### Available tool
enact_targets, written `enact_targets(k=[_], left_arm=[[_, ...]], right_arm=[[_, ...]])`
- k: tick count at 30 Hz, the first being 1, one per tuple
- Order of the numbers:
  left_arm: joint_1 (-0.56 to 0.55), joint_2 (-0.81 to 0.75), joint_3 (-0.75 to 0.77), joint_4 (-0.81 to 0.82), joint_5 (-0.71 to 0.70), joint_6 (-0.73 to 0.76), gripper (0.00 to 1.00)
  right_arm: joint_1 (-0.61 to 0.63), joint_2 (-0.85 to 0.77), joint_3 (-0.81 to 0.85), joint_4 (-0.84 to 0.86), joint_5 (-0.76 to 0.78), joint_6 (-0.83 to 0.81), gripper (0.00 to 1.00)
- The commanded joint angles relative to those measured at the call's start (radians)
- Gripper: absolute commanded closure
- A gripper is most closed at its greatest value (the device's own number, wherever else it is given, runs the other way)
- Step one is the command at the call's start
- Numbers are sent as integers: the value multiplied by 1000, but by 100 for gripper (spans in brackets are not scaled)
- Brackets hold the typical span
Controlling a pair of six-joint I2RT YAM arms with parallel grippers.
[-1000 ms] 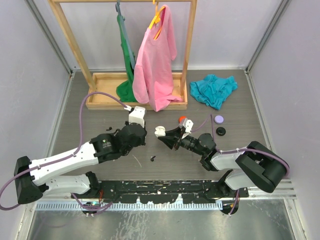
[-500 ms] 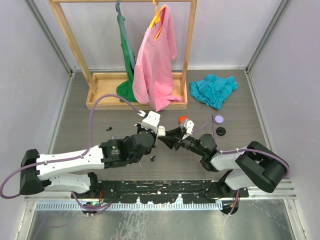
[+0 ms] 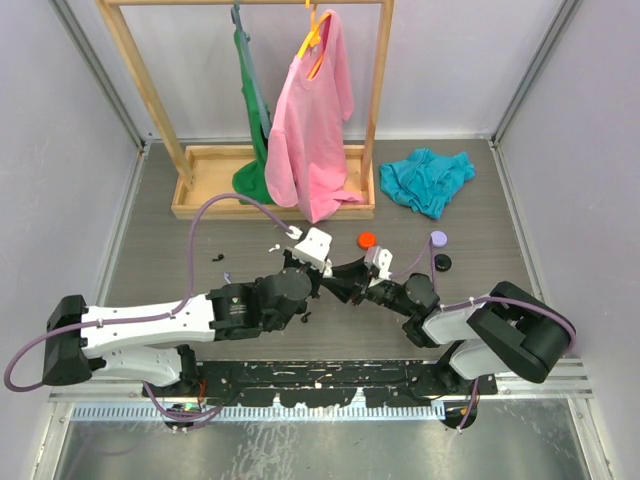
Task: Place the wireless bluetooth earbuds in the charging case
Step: Place the earbud in the charging case.
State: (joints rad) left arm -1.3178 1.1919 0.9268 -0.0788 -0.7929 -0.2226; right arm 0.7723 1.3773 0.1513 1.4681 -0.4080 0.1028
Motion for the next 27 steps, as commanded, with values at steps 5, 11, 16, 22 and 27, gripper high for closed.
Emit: enact_targets(k=[5,11,16,22,27], left_arm=[[-17,14,-18,118,-42,41,87],[-28,32,-18,127,-55,54,87],[-44,54,-15,129,-79,83,87],[-64,59,-11,121,-123,121,86],[-77,63,-9,112,-166,147,86]], right_arm=[[6,-9,-1,127,-4,-19,81],[6,-9,-4,127,3,-18,81],[7,-10,-4,125,15,-14,82],[6,-11,-5,126,21,-15,82],[6,-15,-7,125,24,-15,82]])
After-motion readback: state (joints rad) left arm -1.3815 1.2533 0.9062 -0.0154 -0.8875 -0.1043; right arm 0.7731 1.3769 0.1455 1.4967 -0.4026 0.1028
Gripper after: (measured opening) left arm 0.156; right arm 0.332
